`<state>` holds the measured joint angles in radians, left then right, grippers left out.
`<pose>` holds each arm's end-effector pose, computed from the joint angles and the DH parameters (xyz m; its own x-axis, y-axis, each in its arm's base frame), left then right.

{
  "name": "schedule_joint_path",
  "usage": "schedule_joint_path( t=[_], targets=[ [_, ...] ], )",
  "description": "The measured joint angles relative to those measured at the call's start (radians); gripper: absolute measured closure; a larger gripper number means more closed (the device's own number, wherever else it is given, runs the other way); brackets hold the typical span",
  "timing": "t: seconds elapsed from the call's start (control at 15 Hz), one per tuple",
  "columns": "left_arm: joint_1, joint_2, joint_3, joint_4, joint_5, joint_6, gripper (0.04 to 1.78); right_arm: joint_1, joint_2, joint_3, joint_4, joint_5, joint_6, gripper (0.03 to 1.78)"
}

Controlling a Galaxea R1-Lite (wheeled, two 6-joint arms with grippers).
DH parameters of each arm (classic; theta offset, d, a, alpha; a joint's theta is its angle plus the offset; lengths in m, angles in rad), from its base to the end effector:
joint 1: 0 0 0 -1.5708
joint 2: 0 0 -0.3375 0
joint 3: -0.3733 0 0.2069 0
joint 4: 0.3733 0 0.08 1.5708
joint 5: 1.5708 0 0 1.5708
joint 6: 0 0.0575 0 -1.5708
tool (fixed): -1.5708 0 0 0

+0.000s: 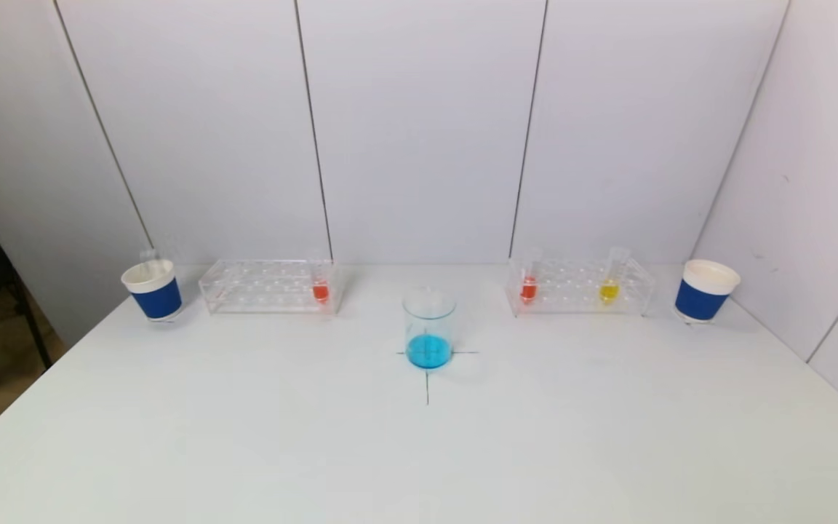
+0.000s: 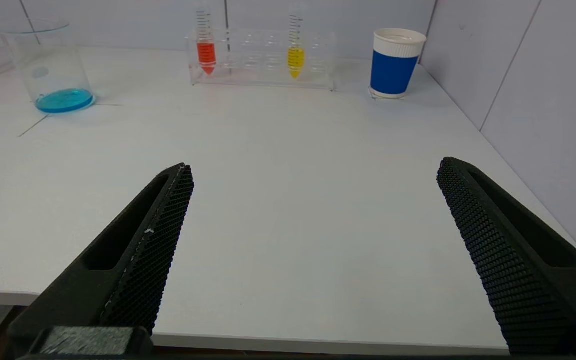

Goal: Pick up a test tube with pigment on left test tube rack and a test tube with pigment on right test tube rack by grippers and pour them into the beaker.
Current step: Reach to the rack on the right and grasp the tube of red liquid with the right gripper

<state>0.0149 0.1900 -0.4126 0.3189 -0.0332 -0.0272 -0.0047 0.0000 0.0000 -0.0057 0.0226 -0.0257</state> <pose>-0.0233 -0.0023 0.1666 0.9952 -0.0184 -0.0961 0.0155 0.9994 -0.0303 -0.0074 0.0013 0.0762 0.9998 0.0179 0.0057 -0.0177 0.9995 -0.0258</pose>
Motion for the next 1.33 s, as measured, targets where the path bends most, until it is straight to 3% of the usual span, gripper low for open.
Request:
schedule_joint_path(
  t=[0.13,0.4,0.93,1.33],
  targets=[
    [-0.006,-0.103,0.064,0.076,-0.013,0.005,0.06,0.0,0.0,0.0,0.0,0.0,0.0,0.04],
    [-0.01,-0.179,0.157,0.074,-0.002,0.005,0.06,0.0,0.0,0.0,0.0,0.0,0.0,0.04],
    [-0.01,-0.193,0.392,-0.31,0.035,0.023,0.06,0.0,0.0,0.0,0.0,0.0,0.001,0.04],
    [-0.011,-0.194,0.412,-0.314,0.036,0.014,0.06,0.0,0.0,0.0,0.0,0.0,0.001,0.04]
  ],
)
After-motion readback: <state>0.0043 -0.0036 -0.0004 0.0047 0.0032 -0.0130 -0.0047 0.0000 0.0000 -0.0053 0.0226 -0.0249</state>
